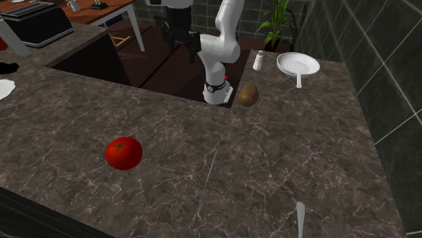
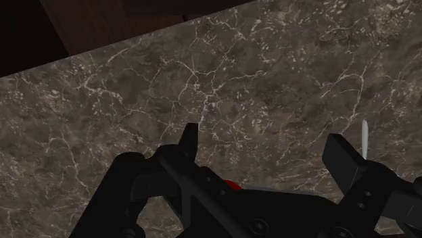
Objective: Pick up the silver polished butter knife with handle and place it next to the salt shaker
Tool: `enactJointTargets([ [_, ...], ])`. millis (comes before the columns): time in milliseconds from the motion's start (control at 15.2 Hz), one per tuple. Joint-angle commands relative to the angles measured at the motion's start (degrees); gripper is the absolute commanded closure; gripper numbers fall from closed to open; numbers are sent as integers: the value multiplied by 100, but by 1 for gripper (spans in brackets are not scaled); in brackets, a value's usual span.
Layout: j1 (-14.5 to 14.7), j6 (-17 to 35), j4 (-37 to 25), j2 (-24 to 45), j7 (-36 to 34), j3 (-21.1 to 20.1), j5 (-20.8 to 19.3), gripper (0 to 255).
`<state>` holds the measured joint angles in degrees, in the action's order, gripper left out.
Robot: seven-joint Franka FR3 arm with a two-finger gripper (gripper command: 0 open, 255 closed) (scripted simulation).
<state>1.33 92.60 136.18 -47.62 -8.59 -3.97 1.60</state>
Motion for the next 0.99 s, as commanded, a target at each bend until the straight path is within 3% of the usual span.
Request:
enactJointTargets([
  [0,0,0,0,0,0,0,0,0],
  [924,357,1698,-712,2708,-277,-814,208,0],
])
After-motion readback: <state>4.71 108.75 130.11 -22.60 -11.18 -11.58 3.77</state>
